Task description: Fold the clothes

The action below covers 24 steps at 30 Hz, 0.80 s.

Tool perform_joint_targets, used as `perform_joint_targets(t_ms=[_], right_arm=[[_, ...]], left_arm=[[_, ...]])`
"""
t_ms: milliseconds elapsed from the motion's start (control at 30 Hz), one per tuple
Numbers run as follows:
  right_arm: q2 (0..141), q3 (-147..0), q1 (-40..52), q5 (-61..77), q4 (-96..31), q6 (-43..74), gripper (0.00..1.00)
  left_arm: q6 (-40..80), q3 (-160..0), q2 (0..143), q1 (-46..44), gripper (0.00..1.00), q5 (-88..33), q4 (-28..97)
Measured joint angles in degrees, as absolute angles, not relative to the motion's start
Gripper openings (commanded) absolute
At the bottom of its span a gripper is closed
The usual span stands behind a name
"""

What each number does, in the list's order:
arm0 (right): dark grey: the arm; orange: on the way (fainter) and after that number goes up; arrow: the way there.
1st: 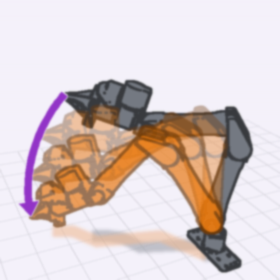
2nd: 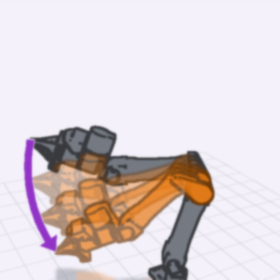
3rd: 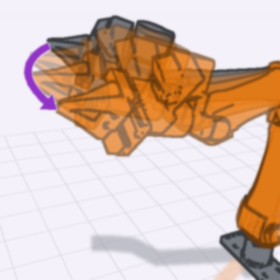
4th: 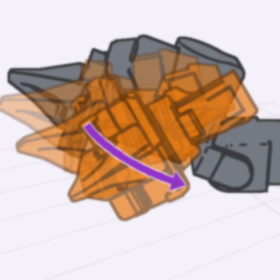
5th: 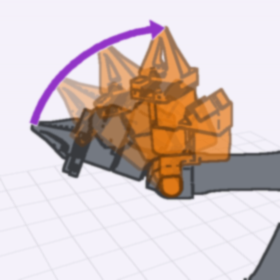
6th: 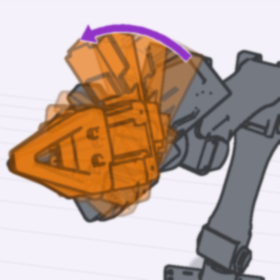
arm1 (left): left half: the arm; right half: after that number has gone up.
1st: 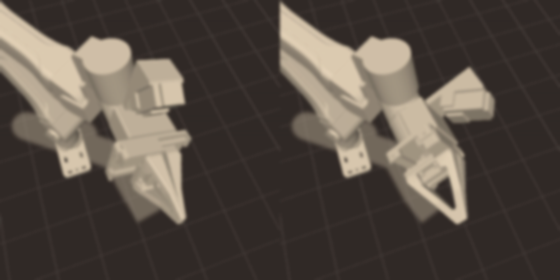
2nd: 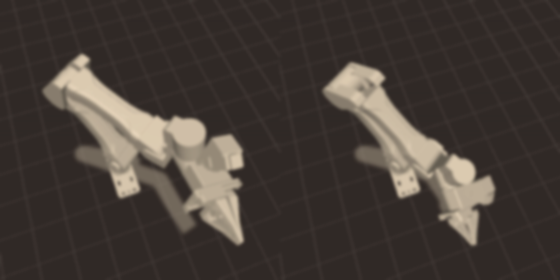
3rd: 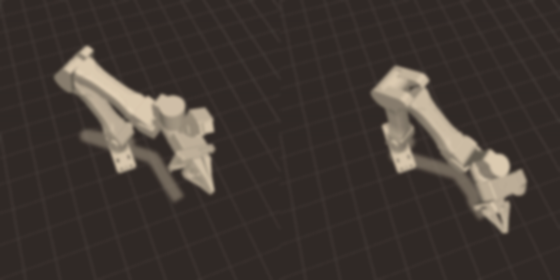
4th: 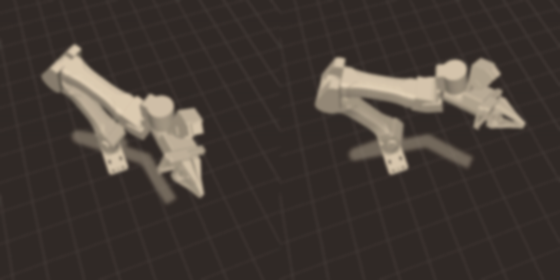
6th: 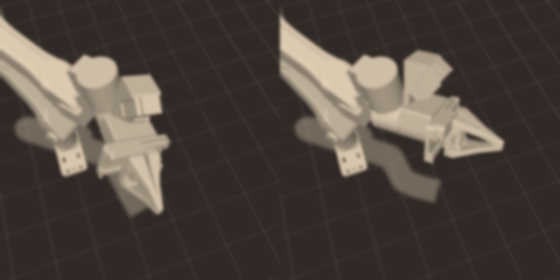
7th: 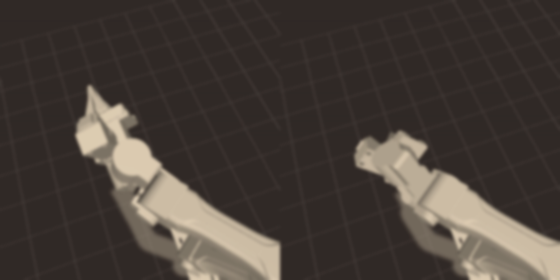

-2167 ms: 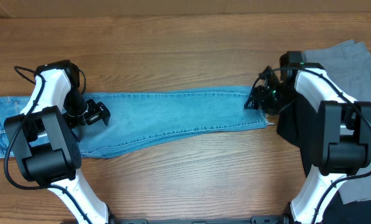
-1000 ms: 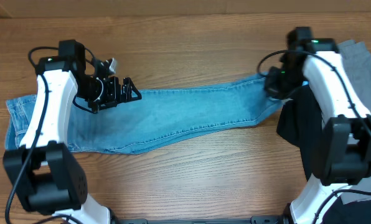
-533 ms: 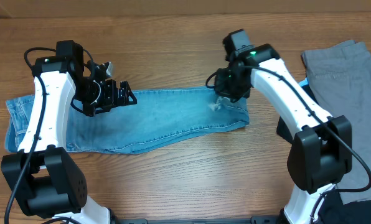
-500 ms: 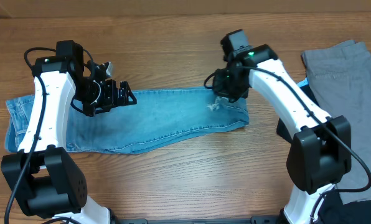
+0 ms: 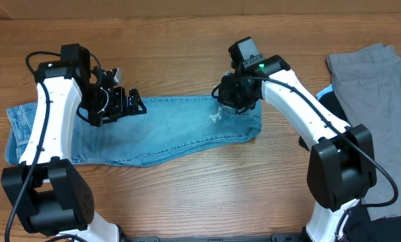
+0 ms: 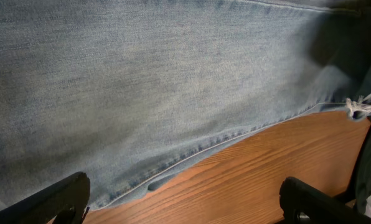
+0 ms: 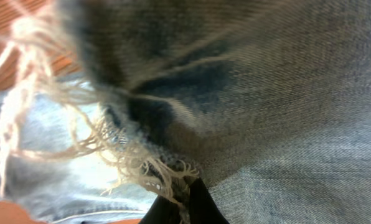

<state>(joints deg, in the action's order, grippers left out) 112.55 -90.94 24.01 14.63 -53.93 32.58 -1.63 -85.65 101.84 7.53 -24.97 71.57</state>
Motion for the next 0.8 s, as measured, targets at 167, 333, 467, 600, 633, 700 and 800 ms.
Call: perform_joint_targets(t_ms=[167, 333, 467, 600, 633, 700, 800], right_arm=[[112.6, -89.8, 26.2, 16.9, -52.1, 32.8, 0.04], [112.6, -89.6, 30.2, 17.4, -51.4, 32.8, 0.04], [113.2, -89.6, 32.8, 17.4, -50.5, 33.7, 0.04], [116.2, -89.6, 34.7, 17.4, -47.3, 34.8, 0.08], [116.9, -89.6, 35.0, 17.4, -46.8, 35.0, 0.17], [118.1, -89.4, 35.5, 17.5, -46.0, 35.3, 0.45], [118.8, -89.4, 35.9, 17.6, -45.8, 35.6, 0.61]], left_arm=[[-1.6, -85.6, 101.8, 7.5, 1.0, -24.9, 71.6], [-1.6, -85.6, 101.8, 7.5, 1.0, -24.8, 71.6], [-1.6, -85.6, 101.8, 7.5, 1.0, -24.8, 71.6], [-1.6, -85.6, 101.8, 7.5, 1.0, -24.8, 71.6], [-1.6, -85.6, 101.8, 7.5, 1.0, -24.8, 71.6], [-1.6, -85.6, 101.8, 7.5, 1.0, -24.8, 71.7], [-1.6, -85.6, 101.8, 7.5, 1.0, -24.3, 72.1]])
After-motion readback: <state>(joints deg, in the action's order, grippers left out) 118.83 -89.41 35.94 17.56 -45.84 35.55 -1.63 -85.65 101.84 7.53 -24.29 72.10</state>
